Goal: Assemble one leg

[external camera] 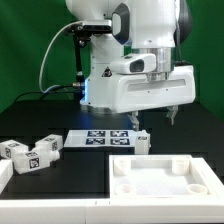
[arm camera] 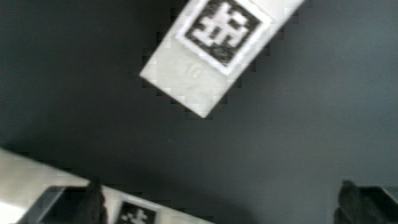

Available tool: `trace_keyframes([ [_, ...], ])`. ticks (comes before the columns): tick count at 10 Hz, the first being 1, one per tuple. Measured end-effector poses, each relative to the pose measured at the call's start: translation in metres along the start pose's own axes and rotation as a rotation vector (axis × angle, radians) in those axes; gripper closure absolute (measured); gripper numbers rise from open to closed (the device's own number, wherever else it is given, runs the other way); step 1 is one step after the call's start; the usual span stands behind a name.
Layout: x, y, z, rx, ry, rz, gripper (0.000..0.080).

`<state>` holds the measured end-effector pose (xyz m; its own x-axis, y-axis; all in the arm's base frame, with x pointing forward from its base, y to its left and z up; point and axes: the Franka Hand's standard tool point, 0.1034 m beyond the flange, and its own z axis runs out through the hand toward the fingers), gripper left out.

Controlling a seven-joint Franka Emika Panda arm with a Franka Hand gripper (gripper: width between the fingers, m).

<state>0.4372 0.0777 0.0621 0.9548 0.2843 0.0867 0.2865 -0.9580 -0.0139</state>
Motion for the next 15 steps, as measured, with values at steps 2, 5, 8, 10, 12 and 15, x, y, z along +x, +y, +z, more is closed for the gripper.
trace_keyframes([
  [2,-0.002,0.002,0.002,0.022,-0.023,0.316,0.0151],
  [5,-0.008,0.015,0.004,0.043,-0.066,0.546,0.0151],
  [8,-0.01,0.013,0.004,0.049,-0.106,0.534,0.0151],
  [10,-0.008,0.019,-0.005,0.092,-0.317,0.565,0.0151],
  [12,-0.015,0.011,-0.004,0.128,-0.531,0.561,0.0151],
  [15,-0.017,0.013,-0.001,0.161,-0.673,0.545,0.0151],
])
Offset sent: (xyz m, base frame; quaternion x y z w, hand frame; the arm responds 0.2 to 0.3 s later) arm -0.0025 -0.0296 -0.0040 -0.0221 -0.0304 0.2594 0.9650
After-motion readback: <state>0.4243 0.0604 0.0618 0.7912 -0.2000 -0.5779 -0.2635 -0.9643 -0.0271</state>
